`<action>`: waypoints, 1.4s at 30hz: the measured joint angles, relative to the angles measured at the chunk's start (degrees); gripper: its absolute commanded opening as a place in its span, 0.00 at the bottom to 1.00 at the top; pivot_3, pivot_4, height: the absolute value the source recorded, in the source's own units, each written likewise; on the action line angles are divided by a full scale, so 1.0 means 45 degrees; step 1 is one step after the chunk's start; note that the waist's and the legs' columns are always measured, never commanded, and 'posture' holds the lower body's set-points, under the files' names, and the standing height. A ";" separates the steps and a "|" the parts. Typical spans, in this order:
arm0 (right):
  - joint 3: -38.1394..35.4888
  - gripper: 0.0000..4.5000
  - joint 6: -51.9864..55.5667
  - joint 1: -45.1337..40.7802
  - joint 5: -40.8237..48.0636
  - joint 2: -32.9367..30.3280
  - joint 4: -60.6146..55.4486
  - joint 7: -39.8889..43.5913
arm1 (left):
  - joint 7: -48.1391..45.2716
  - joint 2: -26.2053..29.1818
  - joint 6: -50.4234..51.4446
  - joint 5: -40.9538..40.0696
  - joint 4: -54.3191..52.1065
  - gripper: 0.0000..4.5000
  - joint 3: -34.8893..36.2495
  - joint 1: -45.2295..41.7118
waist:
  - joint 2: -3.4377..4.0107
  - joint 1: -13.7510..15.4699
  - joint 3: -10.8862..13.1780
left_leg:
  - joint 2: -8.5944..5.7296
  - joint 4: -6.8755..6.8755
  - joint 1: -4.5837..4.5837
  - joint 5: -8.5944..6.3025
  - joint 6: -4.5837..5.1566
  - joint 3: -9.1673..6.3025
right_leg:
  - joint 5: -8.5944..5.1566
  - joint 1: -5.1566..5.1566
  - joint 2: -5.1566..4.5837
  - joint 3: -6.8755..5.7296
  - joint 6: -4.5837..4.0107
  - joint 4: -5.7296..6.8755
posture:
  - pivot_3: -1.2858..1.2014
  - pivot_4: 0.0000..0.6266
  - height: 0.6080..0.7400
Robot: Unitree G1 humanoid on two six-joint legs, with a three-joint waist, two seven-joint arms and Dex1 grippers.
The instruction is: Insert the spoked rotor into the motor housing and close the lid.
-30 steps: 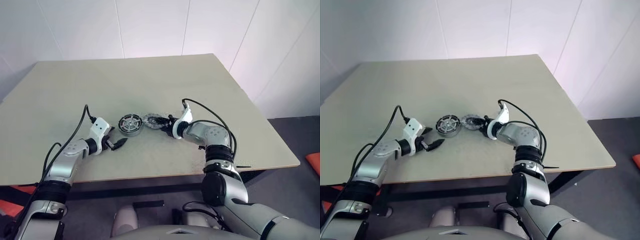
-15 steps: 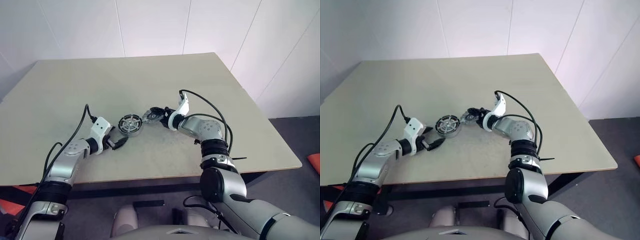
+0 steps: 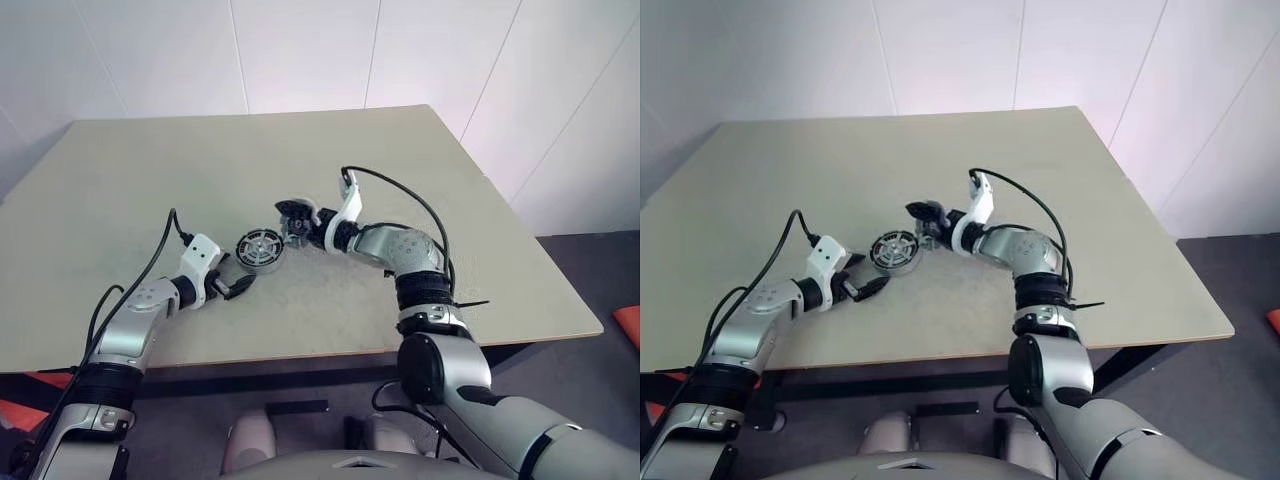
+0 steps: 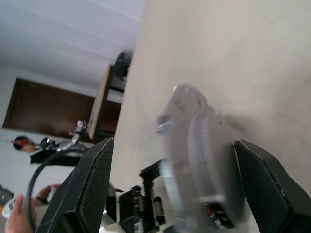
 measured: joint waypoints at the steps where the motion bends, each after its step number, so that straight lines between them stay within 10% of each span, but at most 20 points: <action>1: 0.0241 0.99 -0.0029 -0.0094 0.0001 0.0008 -0.0085 0.0262 | 0.0000 -0.0003 0.0000 0.0000 0.0000 1.00 0.0000 0.0000 | 0.0000 0.0000 0.0000 | 0.0000 0.0000 0.0000 0.0000 0.0000 0.0000 | 0.0000 0.0000 0.0000 0.0000 0.0000 0.0000 | 0.52 0.00 1.00; 15: 0.2581 0.99 -0.1435 -0.0421 -0.1003 -0.0004 -0.0329 0.1906 | -0.0167 0.1261 -0.0014 -0.0283 -0.0096 1.00 0.1248 0.0803 | -0.0020 -0.0038 0.0010 | 0.0007 -0.0001 -0.0006 -0.0008 -0.0010 -0.0003 | -0.0001 -0.0015 0.0012 0.0000 -0.0001 0.0000 | 0.52 0.00 1.00; 27: 0.8002 0.99 -1.0377 0.0140 -0.7791 -0.1115 0.1710 0.4915 | -0.0073 0.1278 -0.0087 -0.0287 0.0203 1.00 0.1893 0.0734 | -0.0086 -0.0042 0.0008 | 0.0005 0.0010 -0.0010 -0.0027 0.0021 -0.0006 | 0.0037 -0.0003 0.0008 0.0002 -0.0066 -0.0008 | 0.52 0.00 1.00; 42: 0.8080 0.99 -1.1971 0.0095 -0.9314 -0.0389 0.3984 0.5055 | 0.0064 0.0768 0.0182 -0.0269 -0.0270 1.00 0.1439 0.0728 | -0.0102 -0.0330 0.0017 | 0.0011 0.0052 -0.0010 -0.0039 0.0041 -0.0011 | 0.0056 0.0004 0.0012 0.0002 -0.0099 0.0014 | 0.52 0.00 1.00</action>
